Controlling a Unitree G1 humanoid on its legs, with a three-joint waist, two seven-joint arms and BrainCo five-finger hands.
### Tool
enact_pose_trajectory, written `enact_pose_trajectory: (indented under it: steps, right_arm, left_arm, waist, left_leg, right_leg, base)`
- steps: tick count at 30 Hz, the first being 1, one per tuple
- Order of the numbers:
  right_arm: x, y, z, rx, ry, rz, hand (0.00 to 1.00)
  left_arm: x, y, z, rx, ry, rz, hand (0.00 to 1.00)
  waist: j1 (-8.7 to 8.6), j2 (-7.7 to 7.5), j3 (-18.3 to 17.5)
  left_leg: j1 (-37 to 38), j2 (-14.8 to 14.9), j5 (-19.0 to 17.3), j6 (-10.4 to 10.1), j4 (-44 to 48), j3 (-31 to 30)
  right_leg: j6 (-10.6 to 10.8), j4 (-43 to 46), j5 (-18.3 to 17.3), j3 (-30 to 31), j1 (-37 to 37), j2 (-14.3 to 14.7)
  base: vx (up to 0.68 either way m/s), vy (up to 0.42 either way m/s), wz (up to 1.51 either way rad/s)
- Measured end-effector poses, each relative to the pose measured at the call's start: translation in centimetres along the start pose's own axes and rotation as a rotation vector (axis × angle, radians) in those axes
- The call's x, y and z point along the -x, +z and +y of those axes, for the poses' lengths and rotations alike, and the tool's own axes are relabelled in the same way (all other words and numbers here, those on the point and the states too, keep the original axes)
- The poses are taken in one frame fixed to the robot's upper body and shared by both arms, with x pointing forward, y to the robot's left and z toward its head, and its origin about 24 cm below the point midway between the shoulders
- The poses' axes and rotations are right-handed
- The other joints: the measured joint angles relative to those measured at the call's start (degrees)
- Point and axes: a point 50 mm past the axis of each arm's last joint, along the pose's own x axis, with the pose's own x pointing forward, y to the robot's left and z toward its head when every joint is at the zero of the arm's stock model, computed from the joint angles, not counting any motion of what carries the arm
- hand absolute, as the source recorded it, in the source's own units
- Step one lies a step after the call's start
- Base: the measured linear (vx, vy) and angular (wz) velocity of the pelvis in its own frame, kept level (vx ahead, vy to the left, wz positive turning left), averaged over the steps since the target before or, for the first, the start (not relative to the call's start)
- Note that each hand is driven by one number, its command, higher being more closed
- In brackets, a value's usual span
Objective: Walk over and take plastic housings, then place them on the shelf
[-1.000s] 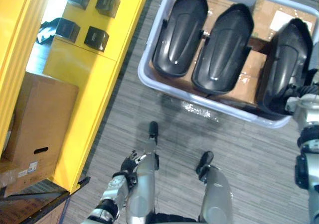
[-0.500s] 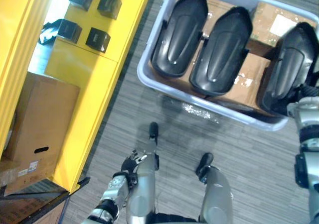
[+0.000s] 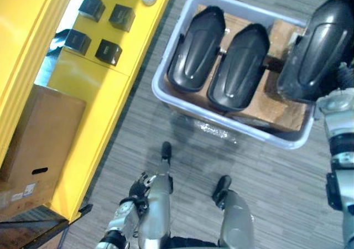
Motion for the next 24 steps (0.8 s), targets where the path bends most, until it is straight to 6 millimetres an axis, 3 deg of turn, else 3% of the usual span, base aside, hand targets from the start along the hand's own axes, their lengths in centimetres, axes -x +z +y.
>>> enact_pose_trajectory:
  steps: [3, 5, 10, 11, 12, 14, 17, 19, 23, 24]
  right_arm:
    - [0.8, 0.4, 0.4, -0.009, -0.018, -0.063, 1.0]
    - [1.6, 0.5, 0.9, -0.042, -0.025, -0.095, 1.0]
    - [4.9, -0.4, 1.6, -0.09, -0.072, -0.19, 1.0]
    - [5.8, -0.7, 2.2, -0.094, -0.076, -0.211, 1.0]
    - [6.2, -0.8, 2.5, -0.097, -0.076, -0.22, 1.0]
    - [8.1, -1.3, 3.5, -0.111, -0.08, -0.259, 1.0]
    - [8.9, -0.4, 3.3, -0.133, -0.095, -0.336, 1.0]
    - [9.6, 0.7, 2.9, -0.156, -0.112, -0.433, 1.0]
    - [10.3, 2.3, 2.2, -0.186, -0.145, -0.582, 1.0]
    - [10.5, 2.7, 2.2, -0.189, -0.143, -0.623, 1.0]
  left_arm:
    - [0.3, 0.9, 0.6, 0.059, 0.035, -0.068, 0.0]
    - [0.5, 2.9, 0.4, 0.085, 0.085, -0.192, 0.0]
    - [3.9, 12.7, -0.2, 0.074, 0.225, -0.699, 0.0]
    - [5.1, 14.7, -0.2, 0.022, 0.256, -0.809, 0.0]
    - [5.5, 15.5, -0.2, -0.018, 0.275, -0.854, 0.0]
    - [6.8, 18.5, -0.7, -0.161, 0.302, -0.997, 0.0]
    - [7.2, 20.0, -1.9, -0.199, 0.23, -1.051, 0.0]
    - [7.0, 20.1, -3.3, -0.256, 0.122, -1.027, 0.0]
    - [7.0, 19.3, -6.6, -0.253, -0.164, -0.923, 0.0]
    - [6.8, 18.4, -8.1, -0.254, -0.28, -0.853, 0.0]
  waist:
    - [-0.04, -2.18, 0.0]
    - [0.05, -3.34, -0.1]
    - [-0.01, -4.74, -0.2]
    - [0.01, -5.36, -0.5]
    - [-0.01, -5.82, -0.9]
    - [-0.4, -7.83, -3.8]
    - [-0.87, -9.27, -5.8]
    - [-1.47, -9.78, -8.9]
    - [-2.67, -8.82, -13.0]
    - [-3.01, -7.79, -14.7]
  left_leg:
    - [2.1, -0.1, 0.0, 0.0, -1.1, 0.2]
    - [3.8, -0.2, 0.1, -0.1, -2.3, 0.3]
    - [8.1, -0.6, 0.2, 0.0, -5.0, 0.4]
    - [9.6, -0.7, 0.3, -0.2, -5.3, 0.9]
    - [10.5, -0.7, 0.3, -0.2, -5.7, 1.4]
    - [12.5, -0.9, 0.2, -0.1, -6.8, 2.4]
    - [14.5, -1.1, -0.6, 0.2, -6.8, 3.5]
    - [15.4, -1.3, -1.0, 0.4, -6.9, 4.4]
    - [17.5, -1.8, -1.3, 0.5, -7.0, 5.0]
    - [17.8, -1.8, -1.6, 0.6, -7.3, 5.1]
  right_leg:
    - [0.2, -1.2, 0.1, -0.1, 2.0, 0.1]
    - [0.2, -2.1, 0.1, -0.1, 3.3, 0.0]
    - [0.7, -4.9, 0.4, -1.3, 8.4, 0.1]
    - [0.9, -5.8, 0.9, -1.3, 10.0, 0.2]
    - [1.1, -6.4, 1.0, -1.2, 10.8, 0.2]
    - [1.4, -9.3, 2.1, -1.0, 13.1, 0.4]
    - [1.7, -12.5, 3.6, -0.3, 15.9, 0.7]
    - [1.9, -14.3, 4.7, 0.0, 17.0, 0.6]
    - [2.1, -15.7, 5.6, 0.1, 19.4, 0.3]
    - [2.1, -16.1, 5.6, 0.0, 19.9, 0.3]
  base:
    - [0.05, -0.021, 0.0]
    - [0.03, -0.014, 0.03]
    - [0.04, -0.024, 0.06]
    - [0.08, -0.034, -0.07]
    - [0.1, -0.045, -0.16]
    - [0.08, -0.038, -0.12]
    - [0.06, -0.009, -0.12]
    - [0.04, 0.006, -0.17]
    - [-0.01, 0.002, -0.05]
    - [-0.1, -0.002, -0.05]
